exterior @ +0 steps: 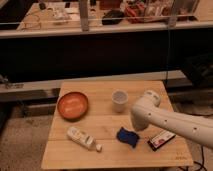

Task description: Push the eraser across the table

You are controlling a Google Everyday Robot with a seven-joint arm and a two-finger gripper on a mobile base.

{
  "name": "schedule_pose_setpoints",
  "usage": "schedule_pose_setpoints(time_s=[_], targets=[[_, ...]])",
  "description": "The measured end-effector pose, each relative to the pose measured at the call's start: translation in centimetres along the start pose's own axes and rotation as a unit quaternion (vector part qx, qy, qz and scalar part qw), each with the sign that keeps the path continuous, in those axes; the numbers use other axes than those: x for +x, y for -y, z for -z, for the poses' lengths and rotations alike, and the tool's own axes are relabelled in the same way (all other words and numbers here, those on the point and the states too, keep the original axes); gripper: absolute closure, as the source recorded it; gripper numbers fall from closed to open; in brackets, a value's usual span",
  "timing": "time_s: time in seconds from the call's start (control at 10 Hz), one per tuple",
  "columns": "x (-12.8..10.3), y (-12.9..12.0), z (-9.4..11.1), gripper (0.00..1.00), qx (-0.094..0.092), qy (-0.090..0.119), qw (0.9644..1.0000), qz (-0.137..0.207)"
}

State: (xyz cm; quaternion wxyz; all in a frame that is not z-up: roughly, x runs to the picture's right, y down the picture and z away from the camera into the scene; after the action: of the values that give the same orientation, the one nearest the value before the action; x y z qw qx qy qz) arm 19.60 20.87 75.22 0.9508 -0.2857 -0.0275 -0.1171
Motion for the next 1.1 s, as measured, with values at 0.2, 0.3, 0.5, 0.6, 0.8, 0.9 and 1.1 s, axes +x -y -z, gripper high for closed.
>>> schedule_pose_setpoints(time_s=[0.2, 0.3, 0.5, 0.6, 0.8, 0.9, 1.1], targets=[[4.7, -1.0, 1.3, 1.00, -0.001, 0.004, 0.9992, -0.040], [7.5, -1.5, 1.8, 1.00, 0.000, 0.015, 0.9976, -0.067], [12.4, -3.0, 1.9, 1.00, -0.006, 0.031, 0.9926, -0.117], [14.7, -3.8, 1.8, 1.00, -0.009, 0.039, 0.9891, -0.141], [18.0, -5.2, 1.6, 1.00, -0.025, 0.053, 0.9840, -0.168], [18.9, -5.8, 1.6, 1.00, -0.032, 0.057, 0.9836, -0.168], [19.2, -8.1, 1.4, 1.00, -0.045, 0.065, 0.9836, -0.162]])
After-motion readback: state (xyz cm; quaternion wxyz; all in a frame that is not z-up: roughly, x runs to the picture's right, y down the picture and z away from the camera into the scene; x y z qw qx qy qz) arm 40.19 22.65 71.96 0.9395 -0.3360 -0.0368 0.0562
